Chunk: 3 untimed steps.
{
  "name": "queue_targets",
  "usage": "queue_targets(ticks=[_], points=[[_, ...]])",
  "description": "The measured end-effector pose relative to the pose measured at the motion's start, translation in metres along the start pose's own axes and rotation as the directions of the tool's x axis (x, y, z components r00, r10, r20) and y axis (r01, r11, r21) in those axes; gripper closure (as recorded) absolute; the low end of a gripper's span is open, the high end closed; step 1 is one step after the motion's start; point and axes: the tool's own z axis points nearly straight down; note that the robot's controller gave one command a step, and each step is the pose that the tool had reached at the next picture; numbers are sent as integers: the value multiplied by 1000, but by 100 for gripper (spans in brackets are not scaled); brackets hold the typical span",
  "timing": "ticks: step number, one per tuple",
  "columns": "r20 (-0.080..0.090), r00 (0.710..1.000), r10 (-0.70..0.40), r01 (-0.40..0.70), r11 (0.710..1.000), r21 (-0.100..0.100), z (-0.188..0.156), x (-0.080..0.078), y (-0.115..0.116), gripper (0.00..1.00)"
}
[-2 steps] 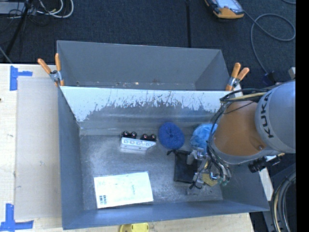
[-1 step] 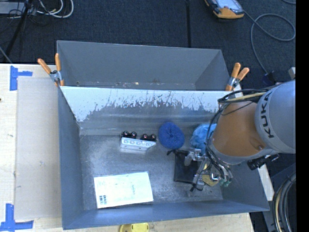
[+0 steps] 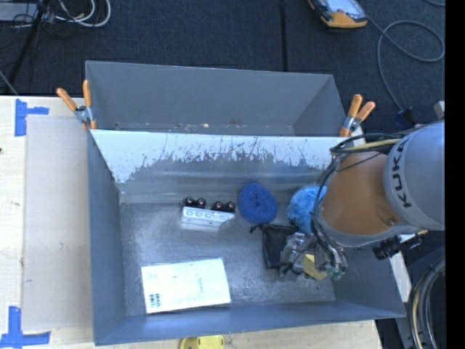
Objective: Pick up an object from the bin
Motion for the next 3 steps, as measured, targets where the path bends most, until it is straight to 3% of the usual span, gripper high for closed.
queue_targets(ticks=[3], points=[[-3,1000,-1,2,1000,1,-7,2,0,100]])
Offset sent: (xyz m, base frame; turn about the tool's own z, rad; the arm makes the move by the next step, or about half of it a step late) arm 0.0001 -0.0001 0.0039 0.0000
